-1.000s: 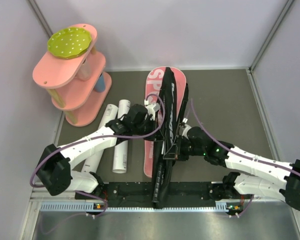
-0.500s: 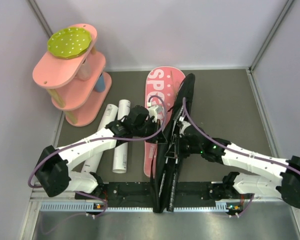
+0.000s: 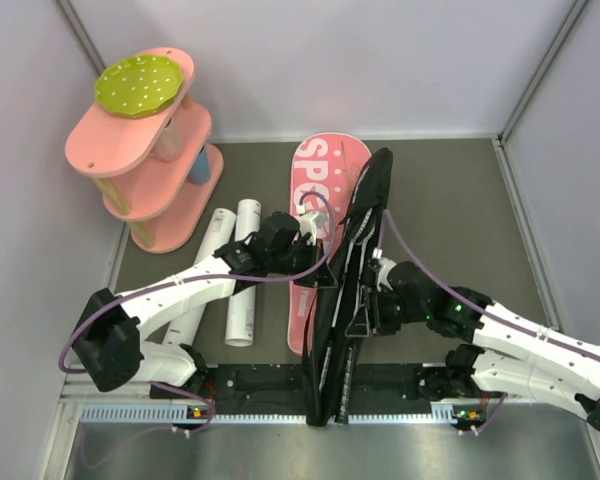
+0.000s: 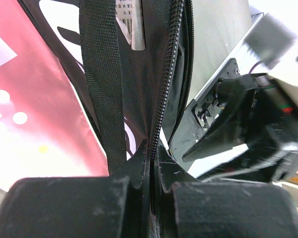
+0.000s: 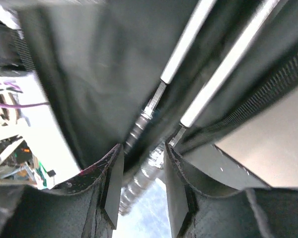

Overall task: Pack up the badminton gear
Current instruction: Adjust the racket in the racket bag.

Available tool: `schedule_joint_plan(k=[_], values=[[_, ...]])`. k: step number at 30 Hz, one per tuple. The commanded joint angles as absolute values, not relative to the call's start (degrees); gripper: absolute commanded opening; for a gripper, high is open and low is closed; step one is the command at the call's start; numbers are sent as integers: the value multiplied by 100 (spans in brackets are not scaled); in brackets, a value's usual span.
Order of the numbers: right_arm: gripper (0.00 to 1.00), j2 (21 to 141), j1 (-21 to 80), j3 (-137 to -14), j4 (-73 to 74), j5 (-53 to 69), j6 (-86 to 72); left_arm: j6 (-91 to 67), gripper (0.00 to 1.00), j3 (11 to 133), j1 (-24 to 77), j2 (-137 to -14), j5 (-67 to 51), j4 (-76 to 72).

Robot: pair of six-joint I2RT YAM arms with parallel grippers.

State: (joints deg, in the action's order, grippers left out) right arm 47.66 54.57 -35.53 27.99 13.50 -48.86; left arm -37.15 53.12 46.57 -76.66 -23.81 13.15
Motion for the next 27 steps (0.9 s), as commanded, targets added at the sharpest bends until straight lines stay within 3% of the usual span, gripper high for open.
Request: schedule_joint_plan(k=[1, 7, 22, 27], values=[[39, 4711, 5581, -3208, 3059, 1644, -5211, -3691, 0, 5291, 4658, -7646, -2443, 967], [43, 4851, 5835, -3147, 3208, 1415, -5317, -3709, 0, 5291, 4650, -7682, -2452, 975], [41, 5264, 5977, -2909, 2250, 1591, -5687, -3744, 0, 5282, 4658, -7664, -2514, 940], [21, 5264, 5977, -2953, 2206, 1521, -5765, -3744, 0, 5265, 4658, -7655, -2522, 940]])
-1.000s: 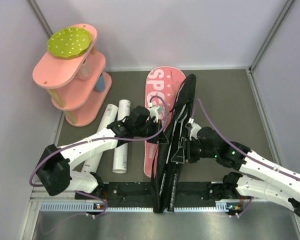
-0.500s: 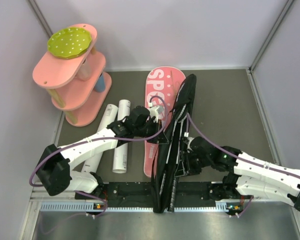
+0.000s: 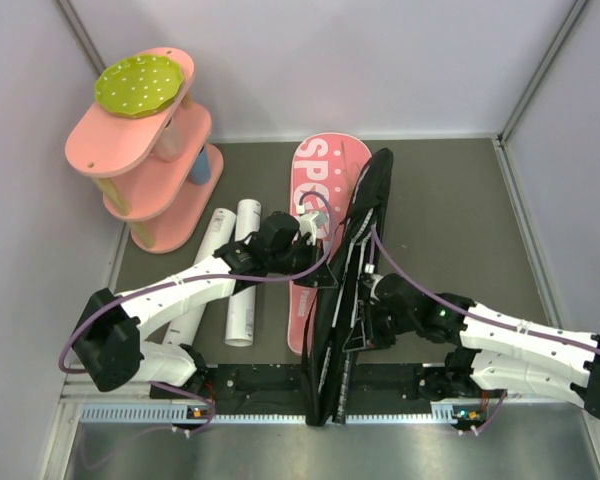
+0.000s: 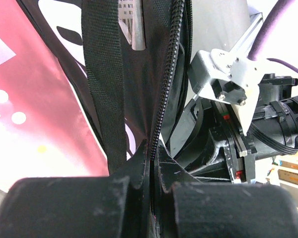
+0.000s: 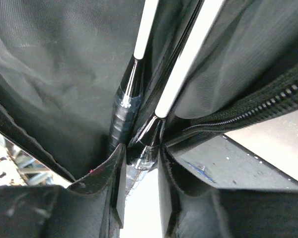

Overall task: Pack up the badminton gear
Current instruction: Adjust the racket in the racket bag.

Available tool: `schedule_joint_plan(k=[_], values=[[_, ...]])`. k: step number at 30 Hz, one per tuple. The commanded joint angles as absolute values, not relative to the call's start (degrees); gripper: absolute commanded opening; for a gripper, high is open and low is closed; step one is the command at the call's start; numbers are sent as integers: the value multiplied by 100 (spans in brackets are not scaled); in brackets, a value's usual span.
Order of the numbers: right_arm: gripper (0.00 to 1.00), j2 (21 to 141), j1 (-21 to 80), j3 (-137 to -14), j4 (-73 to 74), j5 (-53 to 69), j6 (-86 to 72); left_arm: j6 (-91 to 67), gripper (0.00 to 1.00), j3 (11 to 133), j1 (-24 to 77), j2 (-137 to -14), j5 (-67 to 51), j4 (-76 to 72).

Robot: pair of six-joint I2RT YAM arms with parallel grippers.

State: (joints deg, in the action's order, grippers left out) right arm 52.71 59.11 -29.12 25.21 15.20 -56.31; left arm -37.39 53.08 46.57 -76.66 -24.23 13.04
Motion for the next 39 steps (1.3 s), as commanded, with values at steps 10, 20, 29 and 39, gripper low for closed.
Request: schedule_joint_plan(k=[10, 20, 29, 39], values=[[0, 5309, 5477, -3559, 2153, 1643, -6099, -3841, 0, 5089, 4658, -7524, -2602, 817], [0, 5369, 5071, -3788, 2101, 1118, -6231, -4078, 0, 5027, 4711, -7471, -2804, 536], [0, 6266, 5282, -3955, 1811, -243, -5450, -4210, 0, 4913, 4729, -7471, -2927, 308], [21, 6374, 5704, -4235, 2240, -687, -4924, -4166, 0, 4887, 4720, -7488, -2874, 298]])
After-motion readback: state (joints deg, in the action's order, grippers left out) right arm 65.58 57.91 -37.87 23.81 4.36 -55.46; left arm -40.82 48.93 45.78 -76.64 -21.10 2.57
